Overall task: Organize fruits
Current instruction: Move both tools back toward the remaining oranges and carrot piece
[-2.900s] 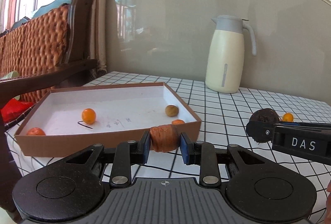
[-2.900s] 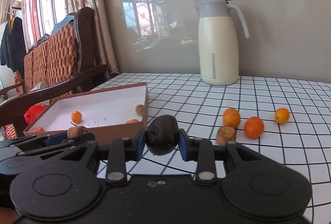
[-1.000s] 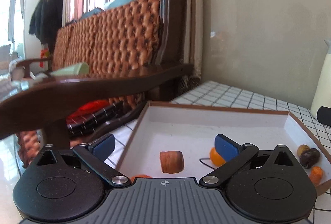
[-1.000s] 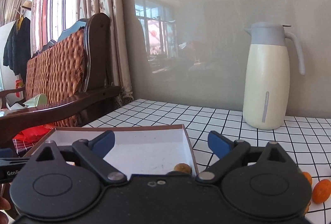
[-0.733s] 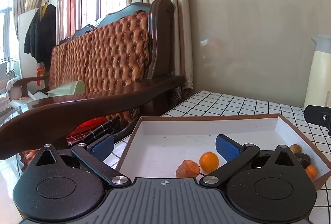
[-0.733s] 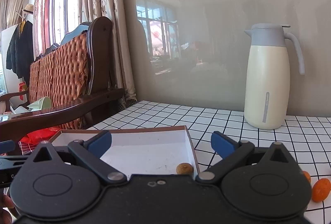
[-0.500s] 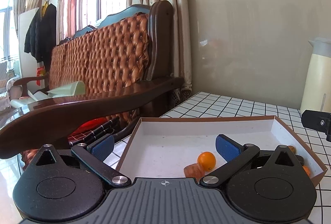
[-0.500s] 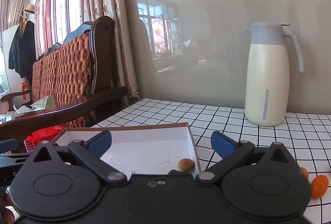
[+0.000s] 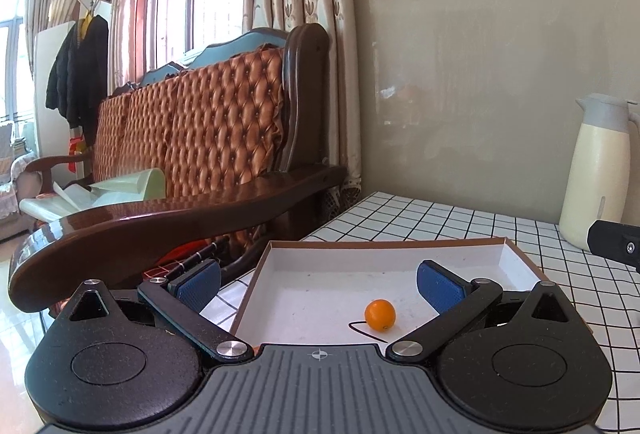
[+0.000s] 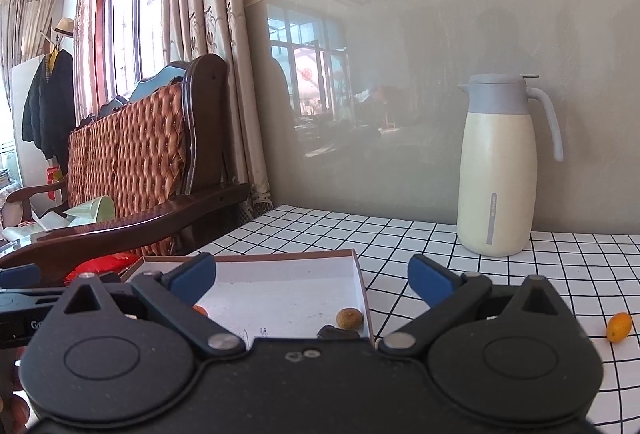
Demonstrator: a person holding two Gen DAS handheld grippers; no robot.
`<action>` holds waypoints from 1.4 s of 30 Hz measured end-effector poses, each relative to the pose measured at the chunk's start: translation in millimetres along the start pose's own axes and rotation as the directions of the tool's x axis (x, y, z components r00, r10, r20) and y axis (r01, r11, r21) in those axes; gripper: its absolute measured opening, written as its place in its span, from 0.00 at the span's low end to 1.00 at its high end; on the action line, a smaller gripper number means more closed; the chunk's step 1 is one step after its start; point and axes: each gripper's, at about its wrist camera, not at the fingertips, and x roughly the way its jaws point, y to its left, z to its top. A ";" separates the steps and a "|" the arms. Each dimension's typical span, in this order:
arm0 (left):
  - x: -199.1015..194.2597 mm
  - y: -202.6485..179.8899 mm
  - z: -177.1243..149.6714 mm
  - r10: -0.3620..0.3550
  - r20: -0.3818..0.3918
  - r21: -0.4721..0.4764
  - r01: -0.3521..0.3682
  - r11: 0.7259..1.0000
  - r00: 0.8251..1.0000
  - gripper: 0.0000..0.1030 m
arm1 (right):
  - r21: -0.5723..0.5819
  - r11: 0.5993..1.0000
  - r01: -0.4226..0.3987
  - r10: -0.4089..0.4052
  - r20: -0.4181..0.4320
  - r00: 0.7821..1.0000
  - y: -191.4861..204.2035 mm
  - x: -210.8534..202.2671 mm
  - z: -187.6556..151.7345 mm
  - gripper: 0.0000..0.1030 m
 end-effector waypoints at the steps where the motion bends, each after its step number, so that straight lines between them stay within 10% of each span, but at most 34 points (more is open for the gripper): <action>1: -3.2 -0.8 0.8 -0.003 0.003 0.002 0.003 1.000 1.000 1.00 | -0.002 1.000 0.001 -0.001 0.003 1.000 -0.7 -3.3 0.1 0.94; 24: -59.7 -40.9 -17.5 -0.138 -0.001 0.077 0.137 0.988 0.990 1.00 | 0.037 0.997 0.073 -0.073 -0.004 0.997 -43.6 -66.0 -28.9 0.94; 42: -71.9 -130.8 -40.5 -0.345 -0.054 0.159 0.349 0.923 0.937 1.00 | 0.100 0.959 0.267 -0.263 -0.046 0.964 -117.2 -87.5 -55.1 0.94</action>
